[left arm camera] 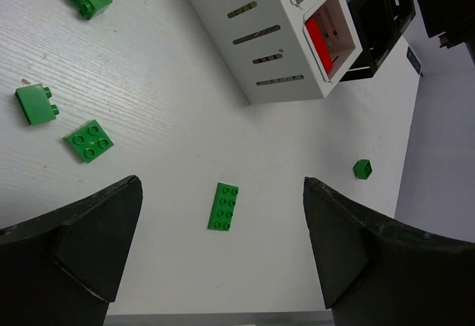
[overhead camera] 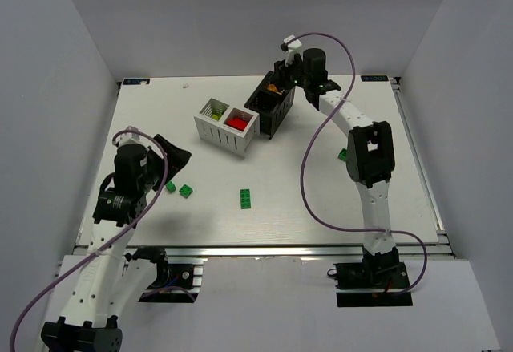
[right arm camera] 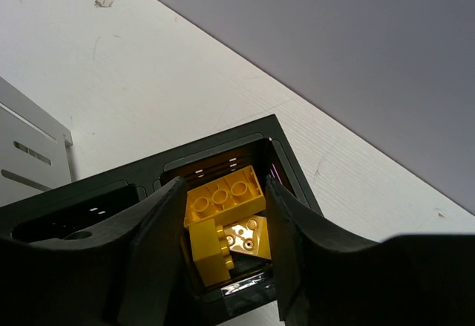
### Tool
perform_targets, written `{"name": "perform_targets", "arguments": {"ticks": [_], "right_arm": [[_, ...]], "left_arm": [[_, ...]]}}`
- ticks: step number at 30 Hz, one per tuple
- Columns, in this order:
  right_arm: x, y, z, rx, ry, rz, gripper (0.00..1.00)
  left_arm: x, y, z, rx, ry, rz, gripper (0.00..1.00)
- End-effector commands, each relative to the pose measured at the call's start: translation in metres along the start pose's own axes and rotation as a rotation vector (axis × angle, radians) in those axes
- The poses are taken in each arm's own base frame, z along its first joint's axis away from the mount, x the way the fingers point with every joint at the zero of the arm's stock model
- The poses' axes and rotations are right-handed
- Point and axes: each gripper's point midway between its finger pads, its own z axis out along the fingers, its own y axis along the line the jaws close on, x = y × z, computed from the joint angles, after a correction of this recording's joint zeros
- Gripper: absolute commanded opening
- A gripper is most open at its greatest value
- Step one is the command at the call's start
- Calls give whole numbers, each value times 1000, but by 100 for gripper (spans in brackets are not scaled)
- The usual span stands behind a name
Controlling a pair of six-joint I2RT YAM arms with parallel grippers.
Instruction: Sort the legos into containers by color
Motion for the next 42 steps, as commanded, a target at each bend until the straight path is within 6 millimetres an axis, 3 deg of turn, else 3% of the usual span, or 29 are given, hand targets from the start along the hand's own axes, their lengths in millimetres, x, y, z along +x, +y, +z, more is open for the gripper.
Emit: {"name": "perform_targets", "arguments": {"ticks": [1,3,4,5,9,10,11,14,15,17,18,19,22,28,35,42], "right_arm": [[-37,-8,-10,1,-88,-50,53],[-44,-6,-18,-21,-93,-97,61],[-58,4,-28,-69,-105,-130,77],[-57,7,-34,-96,-100,-184,87],[-69,44,-76,-263,-144,-293,89],[-85,55,-95,-303,-175,-338,89],[-66,63,-107,-360,-127,-327,89],[-71,86,-142,-463,-123,-384,69],[-56,92,-151,-486,-69,-350,42],[-58,98,-169,-487,-49,-345,6],[-42,98,-176,-482,1,-306,0],[-46,98,-188,-465,1,-299,0],[-29,95,-210,-420,46,-261,7],[-12,84,-241,-340,94,-219,12],[-11,73,-262,-289,95,-206,13],[-14,67,-276,-255,78,-195,13]], "left_arm": [[-10,2,-5,-37,-31,-7,98],[-7,8,-2,-67,-19,-12,98],[-6,12,2,-94,-7,-11,97],[-2,17,5,-119,12,-9,97],[12,40,24,-257,113,21,86],[9,40,27,-283,123,26,82],[17,58,35,-382,168,37,78],[13,75,42,-513,181,59,79],[16,84,49,-564,200,62,81],[15,93,53,-624,203,70,85],[15,102,57,-681,204,76,87],[15,107,59,-709,200,78,88],[13,124,64,-816,181,89,91],[26,145,82,-871,190,99,89],[33,157,106,-877,197,121,84],[45,167,117,-877,210,119,75]]}}
